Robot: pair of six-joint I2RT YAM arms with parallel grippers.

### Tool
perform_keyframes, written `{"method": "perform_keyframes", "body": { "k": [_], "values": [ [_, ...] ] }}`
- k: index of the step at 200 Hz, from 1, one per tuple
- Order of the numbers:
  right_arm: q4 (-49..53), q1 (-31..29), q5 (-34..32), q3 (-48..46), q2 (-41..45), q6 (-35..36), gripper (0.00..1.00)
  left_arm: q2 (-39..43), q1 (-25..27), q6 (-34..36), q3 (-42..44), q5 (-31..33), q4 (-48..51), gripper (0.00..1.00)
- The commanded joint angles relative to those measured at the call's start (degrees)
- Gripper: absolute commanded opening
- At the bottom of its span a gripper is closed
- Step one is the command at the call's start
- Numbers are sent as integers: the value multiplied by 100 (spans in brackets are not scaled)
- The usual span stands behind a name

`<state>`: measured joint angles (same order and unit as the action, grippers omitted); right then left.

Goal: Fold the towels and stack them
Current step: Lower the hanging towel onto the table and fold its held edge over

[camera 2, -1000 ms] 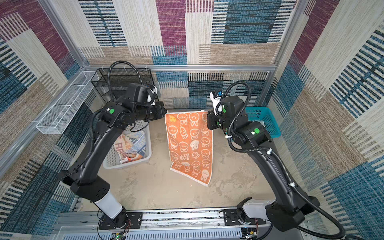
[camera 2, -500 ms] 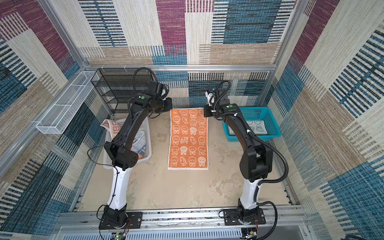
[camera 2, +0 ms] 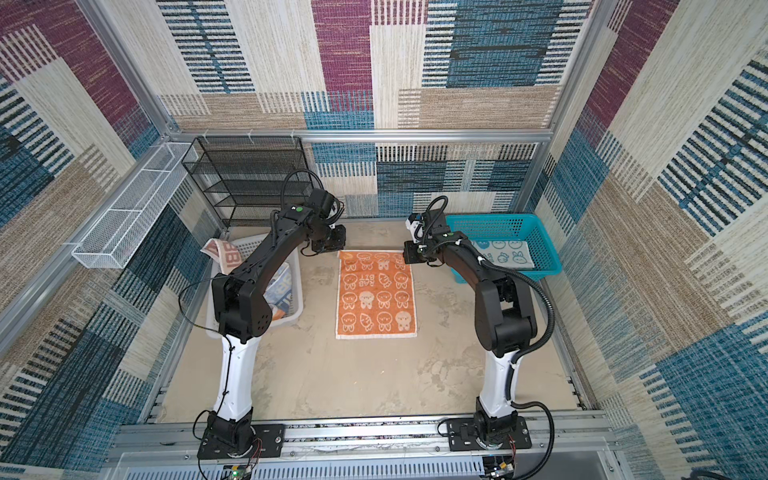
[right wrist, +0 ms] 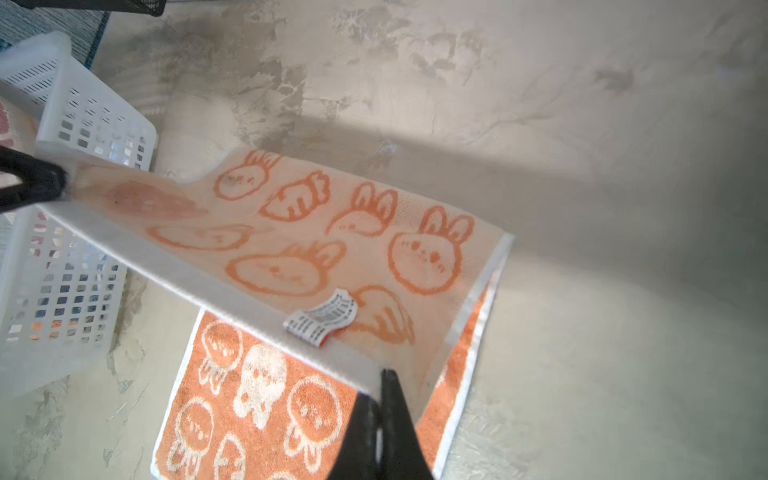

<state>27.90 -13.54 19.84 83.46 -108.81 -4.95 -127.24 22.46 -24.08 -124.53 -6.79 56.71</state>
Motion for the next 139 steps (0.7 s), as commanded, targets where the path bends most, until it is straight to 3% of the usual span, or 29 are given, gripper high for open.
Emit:
{"method": "perform_keyframes", "body": {
  "k": [1,66,108,139],
  "values": [
    [-125,62,-962,-679,291,-289,0,402,44,72,771,946,215,0],
    [-180,-49,-1160,-2031,1270,-566,0,1383,415,-60,2741,1043,-149,0],
    [-158,-240,-997,-2517,1956,-821,0,2083,426,-10,3284,1150,-157,0],
    [-625,-355,-567,-3107,1831,-1102,0,2129,517,-119,3589,858,-227,0]
  ]
}}
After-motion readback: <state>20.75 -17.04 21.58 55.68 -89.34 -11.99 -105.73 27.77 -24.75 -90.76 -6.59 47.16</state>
